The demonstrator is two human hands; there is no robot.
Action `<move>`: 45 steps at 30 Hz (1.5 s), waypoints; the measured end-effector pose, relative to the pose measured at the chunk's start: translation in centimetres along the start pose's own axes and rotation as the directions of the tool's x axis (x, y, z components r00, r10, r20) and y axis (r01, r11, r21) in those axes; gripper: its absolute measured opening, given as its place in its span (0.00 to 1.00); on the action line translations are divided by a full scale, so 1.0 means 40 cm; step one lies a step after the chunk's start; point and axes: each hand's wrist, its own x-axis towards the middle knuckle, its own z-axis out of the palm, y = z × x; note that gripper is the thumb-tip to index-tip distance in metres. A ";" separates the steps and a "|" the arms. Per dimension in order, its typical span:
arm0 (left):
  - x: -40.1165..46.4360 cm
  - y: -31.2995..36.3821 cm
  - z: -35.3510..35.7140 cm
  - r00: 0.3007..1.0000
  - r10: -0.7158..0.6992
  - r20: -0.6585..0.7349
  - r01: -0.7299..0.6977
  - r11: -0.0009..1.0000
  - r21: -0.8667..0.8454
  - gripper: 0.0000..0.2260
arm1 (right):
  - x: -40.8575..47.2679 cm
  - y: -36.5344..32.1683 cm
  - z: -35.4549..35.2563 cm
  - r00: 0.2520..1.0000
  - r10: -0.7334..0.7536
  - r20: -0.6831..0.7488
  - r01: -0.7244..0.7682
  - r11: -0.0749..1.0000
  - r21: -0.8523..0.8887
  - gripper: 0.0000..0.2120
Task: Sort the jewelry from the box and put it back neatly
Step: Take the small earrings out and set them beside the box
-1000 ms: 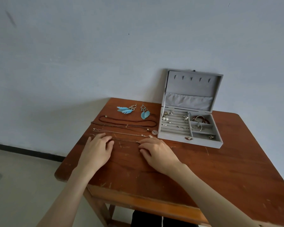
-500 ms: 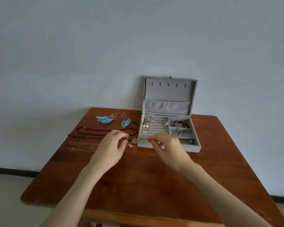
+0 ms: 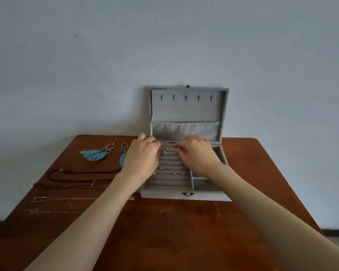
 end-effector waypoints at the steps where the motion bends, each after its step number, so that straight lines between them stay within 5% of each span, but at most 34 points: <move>1: 0.004 -0.005 0.005 1.000 -0.012 0.010 0.012 0.999 0.036 0.14 | 0.019 -0.004 0.008 1.000 -0.016 0.026 0.017 0.999 -0.038 0.15; 11: 0.032 -0.028 0.012 0.987 -0.055 0.150 0.059 0.998 -0.018 0.14 | 0.077 -0.004 0.048 0.987 -0.141 0.078 0.152 0.976 -0.155 0.15; 23: 0.044 -0.008 0.021 0.991 -0.063 0.116 0.077 0.989 -0.124 0.11 | 0.077 0.019 0.016 0.978 -0.158 0.136 0.181 0.967 -0.176 0.11; 26: 0.039 -0.009 0.010 0.989 -0.118 0.089 0.136 0.963 -0.234 0.09 | 0.071 0.027 0.007 0.983 -0.139 0.118 0.153 0.981 -0.116 0.11; 29: 0.036 -0.008 -0.014 0.972 -0.222 0.073 0.231 0.865 -0.446 0.07 | 0.058 0.030 -0.013 0.997 -0.018 0.072 0.007 0.990 0.142 0.08; 32: 0.029 0.002 -0.049 0.942 -0.323 0.091 0.310 0.737 -0.601 0.05 | 0.026 0.034 -0.044 0.985 0.152 0.081 -0.171 0.812 0.558 0.05; 35: 0.023 0.033 -0.075 0.928 -0.348 0.135 0.331 0.598 -0.730 0.04 | -0.021 0.052 -0.075 0.958 0.239 0.161 -0.256 0.446 0.858 0.05; 38: 0.027 0.089 -0.095 0.940 -0.289 0.179 0.318 0.562 -0.764 0.03 | -0.065 0.094 -0.101 0.938 0.267 0.220 -0.250 0.084 0.965 0.08; 45: 0.060 0.234 -0.063 0.957 -0.168 0.237 0.291 0.530 -0.797 0.01 | -0.150 0.239 -0.155 0.891 0.405 0.205 -0.240 0.035 0.970 0.09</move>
